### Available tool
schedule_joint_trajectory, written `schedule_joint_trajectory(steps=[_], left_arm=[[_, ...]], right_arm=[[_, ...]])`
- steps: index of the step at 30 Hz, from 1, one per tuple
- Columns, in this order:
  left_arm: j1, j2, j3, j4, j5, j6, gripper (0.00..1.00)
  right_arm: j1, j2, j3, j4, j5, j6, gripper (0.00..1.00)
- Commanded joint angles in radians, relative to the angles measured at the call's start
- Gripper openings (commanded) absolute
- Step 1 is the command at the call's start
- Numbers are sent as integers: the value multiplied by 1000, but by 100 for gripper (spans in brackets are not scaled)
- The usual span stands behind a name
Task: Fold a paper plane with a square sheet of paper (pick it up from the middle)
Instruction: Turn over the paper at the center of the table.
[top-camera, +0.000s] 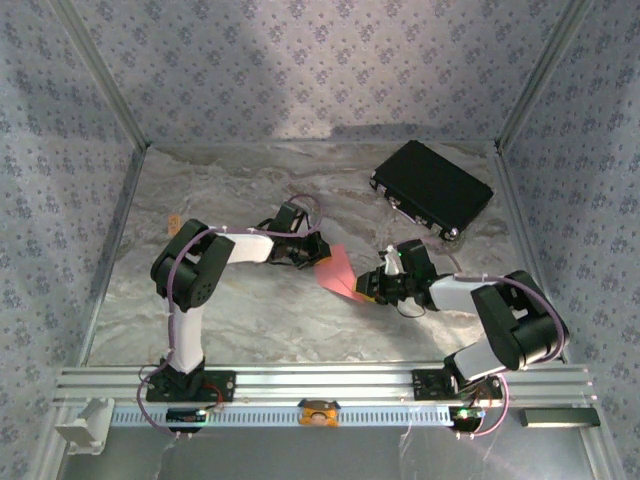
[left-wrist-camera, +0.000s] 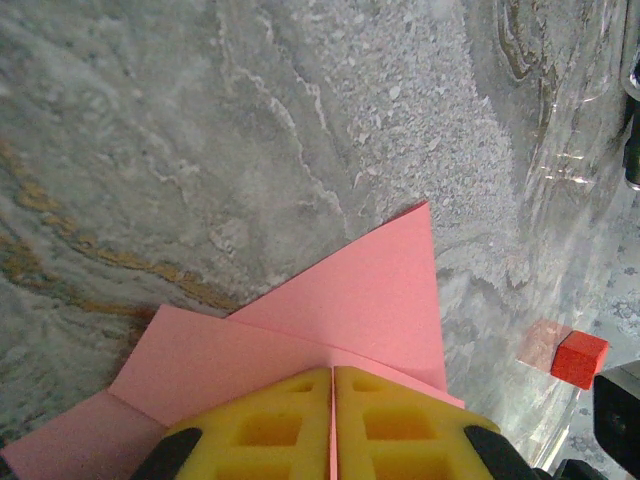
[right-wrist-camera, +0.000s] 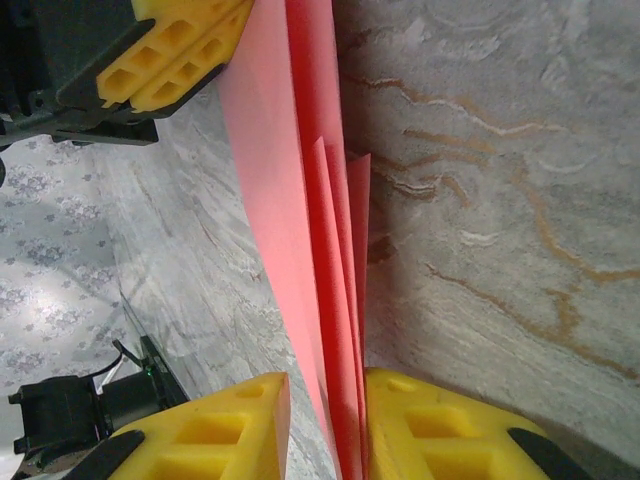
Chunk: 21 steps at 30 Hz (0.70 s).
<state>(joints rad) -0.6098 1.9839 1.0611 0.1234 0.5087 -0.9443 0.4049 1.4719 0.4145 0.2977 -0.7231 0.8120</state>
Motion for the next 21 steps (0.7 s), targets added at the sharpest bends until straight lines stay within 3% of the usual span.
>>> schedule_joint_trajectory(steps=[1,13,21], left_arm=[[-3,1,-26,-72,-33,5,10],[-4,5,-28,-50,-25,1,11],[-3,1,-25,-41,-22,2,14]], right_arm=[[-8,18,2,26,-24,-20,27],[-30,68,18,64,-47,-26,27],[-44,71,13,79,-64,-27,19]])
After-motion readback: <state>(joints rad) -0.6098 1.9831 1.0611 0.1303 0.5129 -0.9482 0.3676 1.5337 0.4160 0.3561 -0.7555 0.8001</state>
